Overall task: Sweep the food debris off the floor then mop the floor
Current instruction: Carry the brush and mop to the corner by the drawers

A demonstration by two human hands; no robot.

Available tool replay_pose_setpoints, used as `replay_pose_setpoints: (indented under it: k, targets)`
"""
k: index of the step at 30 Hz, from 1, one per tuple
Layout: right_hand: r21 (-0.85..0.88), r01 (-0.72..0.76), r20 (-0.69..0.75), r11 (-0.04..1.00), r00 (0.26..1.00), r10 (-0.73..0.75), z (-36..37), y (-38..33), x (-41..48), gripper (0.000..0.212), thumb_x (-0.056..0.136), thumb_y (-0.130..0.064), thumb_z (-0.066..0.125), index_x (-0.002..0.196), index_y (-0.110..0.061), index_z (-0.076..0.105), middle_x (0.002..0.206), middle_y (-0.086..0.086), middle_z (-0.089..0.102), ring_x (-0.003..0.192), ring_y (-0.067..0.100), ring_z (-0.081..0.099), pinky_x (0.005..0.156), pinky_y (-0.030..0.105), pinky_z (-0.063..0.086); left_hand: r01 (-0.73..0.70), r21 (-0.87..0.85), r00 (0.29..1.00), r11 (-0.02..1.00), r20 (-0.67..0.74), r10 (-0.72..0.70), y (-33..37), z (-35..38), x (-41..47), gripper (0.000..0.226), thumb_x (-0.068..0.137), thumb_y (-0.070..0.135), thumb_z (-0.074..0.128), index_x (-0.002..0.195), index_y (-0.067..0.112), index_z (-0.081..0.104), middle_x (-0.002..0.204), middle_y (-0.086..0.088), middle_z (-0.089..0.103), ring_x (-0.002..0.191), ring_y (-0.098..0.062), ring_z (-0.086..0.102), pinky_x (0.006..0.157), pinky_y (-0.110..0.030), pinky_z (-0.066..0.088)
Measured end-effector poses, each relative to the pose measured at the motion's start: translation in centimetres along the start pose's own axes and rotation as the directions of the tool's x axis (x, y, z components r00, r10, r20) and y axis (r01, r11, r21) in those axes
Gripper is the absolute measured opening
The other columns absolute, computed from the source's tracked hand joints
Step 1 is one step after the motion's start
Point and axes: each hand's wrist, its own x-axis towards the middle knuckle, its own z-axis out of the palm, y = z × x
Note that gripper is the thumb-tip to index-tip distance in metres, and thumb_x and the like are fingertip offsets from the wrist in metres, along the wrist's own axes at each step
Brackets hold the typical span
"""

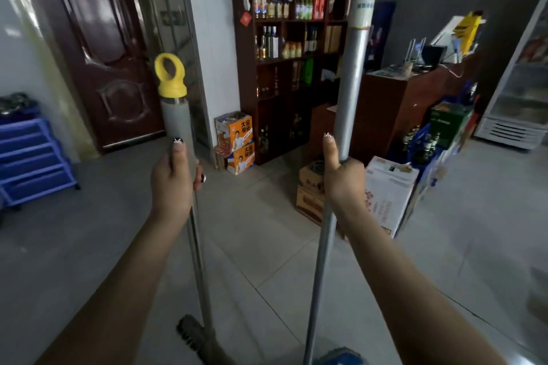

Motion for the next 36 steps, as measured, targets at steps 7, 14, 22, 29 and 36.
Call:
replay_pose_setpoints:
  k: [7,14,22,29,36]
  targets:
    - [-0.002,0.003,0.094,1.0,0.996,-0.003,8.8,0.9,11.5,0.071,0.059,-0.09,0.034,0.059,-0.021,0.05,0.059,0.004,0.059,0.06,0.026,0.063,0.058,0.038,0.052,0.017,0.015,0.994,1.0,-0.105,-0.016,-3.9,4.7,9.0,0.049,0.086,0.05,0.026,0.059,0.014,0.046,0.037,0.005,0.051,0.032,-0.003,0.045,0.035,-0.016,0.032]
    - [0.011,0.043,0.178,0.999,0.983,-0.045,20.9,1.5,21.8,0.059,0.076,-0.074,0.044,0.065,-0.017,0.049,0.056,0.001,0.052,0.052,0.021,0.055,0.047,0.029,0.042,0.025,0.009,0.969,1.0,-0.246,-0.022,-11.4,6.2,19.0,0.053,0.092,0.048,0.028,0.059,0.012,0.048,0.036,0.004,0.05,0.031,-0.004,0.046,0.033,-0.013,0.032]
    - [0.058,0.059,0.248,0.997,0.966,-0.072,33.0,2.2,32.7,0.054,0.081,-0.067,0.047,0.061,-0.017,0.044,0.053,-0.002,0.047,0.045,0.012,0.048,0.041,0.022,0.033,0.029,0.041,0.965,0.999,-0.26,-0.017,-17.6,9.1,33.3,0.054,0.084,0.057,0.032,0.055,0.015,0.05,0.036,0.005,0.049,0.033,-0.004,0.047,0.035,-0.012,0.034]
    - [0.144,0.037,0.334,0.989,0.939,-0.084,45.0,1.2,42.2,0.06,0.079,-0.069,0.048,0.067,-0.011,0.052,0.05,0.001,0.051,0.036,0.003,0.053,0.037,0.018,0.041,-0.011,0.125,0.97,0.992,-0.238,0.041,-23.2,10.0,45.0,0.053,0.091,0.05,0.029,0.061,0.012,0.05,0.041,0.005,0.052,0.036,-0.003,0.048,0.037,-0.017,0.038]
    - [0.105,0.101,0.451,0.989,0.882,-0.137,60.7,1.9,50.5,0.076,0.075,-0.073,0.046,0.075,0.002,0.057,0.07,0.02,0.059,0.069,0.037,0.061,0.067,0.045,0.052,-0.032,0.15,0.93,0.988,-0.359,0.084,-30.3,9.4,57.0,0.051,0.102,0.036,0.027,0.061,0.013,0.047,0.041,0.007,0.051,0.037,-0.002,0.045,0.037,-0.015,0.037]
